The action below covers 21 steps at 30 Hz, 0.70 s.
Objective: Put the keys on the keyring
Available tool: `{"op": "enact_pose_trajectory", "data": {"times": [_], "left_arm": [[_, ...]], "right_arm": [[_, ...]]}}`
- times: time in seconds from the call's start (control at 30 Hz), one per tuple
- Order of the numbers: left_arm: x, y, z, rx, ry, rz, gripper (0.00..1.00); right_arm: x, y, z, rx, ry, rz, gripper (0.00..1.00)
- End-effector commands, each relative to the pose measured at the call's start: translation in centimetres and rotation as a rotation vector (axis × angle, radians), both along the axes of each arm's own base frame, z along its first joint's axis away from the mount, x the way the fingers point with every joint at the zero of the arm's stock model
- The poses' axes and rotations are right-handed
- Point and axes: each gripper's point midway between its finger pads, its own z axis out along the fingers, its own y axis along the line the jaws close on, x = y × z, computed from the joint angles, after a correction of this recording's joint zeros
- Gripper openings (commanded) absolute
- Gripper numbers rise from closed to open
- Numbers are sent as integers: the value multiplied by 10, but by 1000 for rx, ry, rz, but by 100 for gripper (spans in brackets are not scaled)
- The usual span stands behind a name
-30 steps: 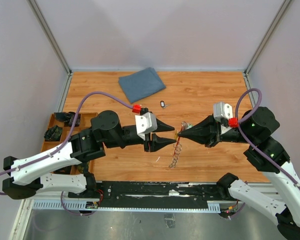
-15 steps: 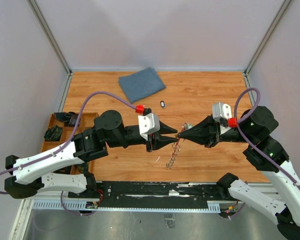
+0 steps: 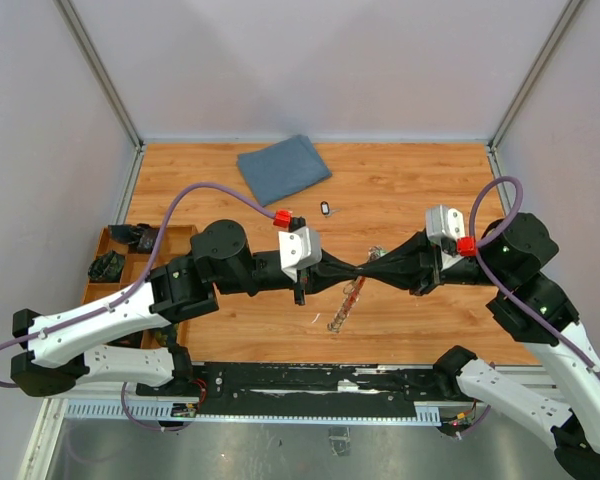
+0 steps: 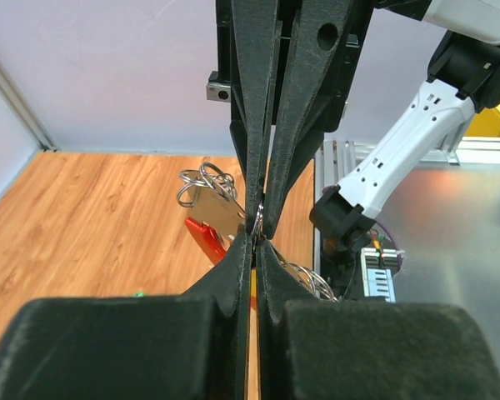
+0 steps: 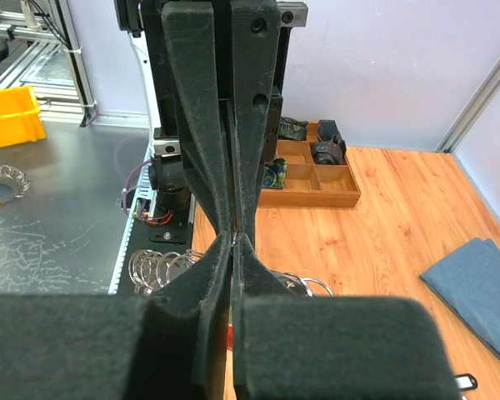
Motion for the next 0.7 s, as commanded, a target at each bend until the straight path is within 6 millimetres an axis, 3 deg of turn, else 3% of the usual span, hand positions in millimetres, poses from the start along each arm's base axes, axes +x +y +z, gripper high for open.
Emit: {"op": "enact_pose_trajectory", "data": {"times": [0.0,0.13,0.2,0.37,0.67], "left_arm": [[-2,4,16,-38,-23,-2,0],[5,9,4,44,-26,41,1],[9,11,-7,111,-28,59,1],[22,17,-37,295,-29,119,1],[44,28,-76,572,-23,220,1]], "right_arm": [[-2,-2,4,2,-43,-5,5],[1,-9,-3,-65,-60,-43,27],[3,-12,-11,-116,-59,-60,32],[14,-17,-39,-257,-14,-96,34],[27,-4,-59,-260,42,-95,35]]}}
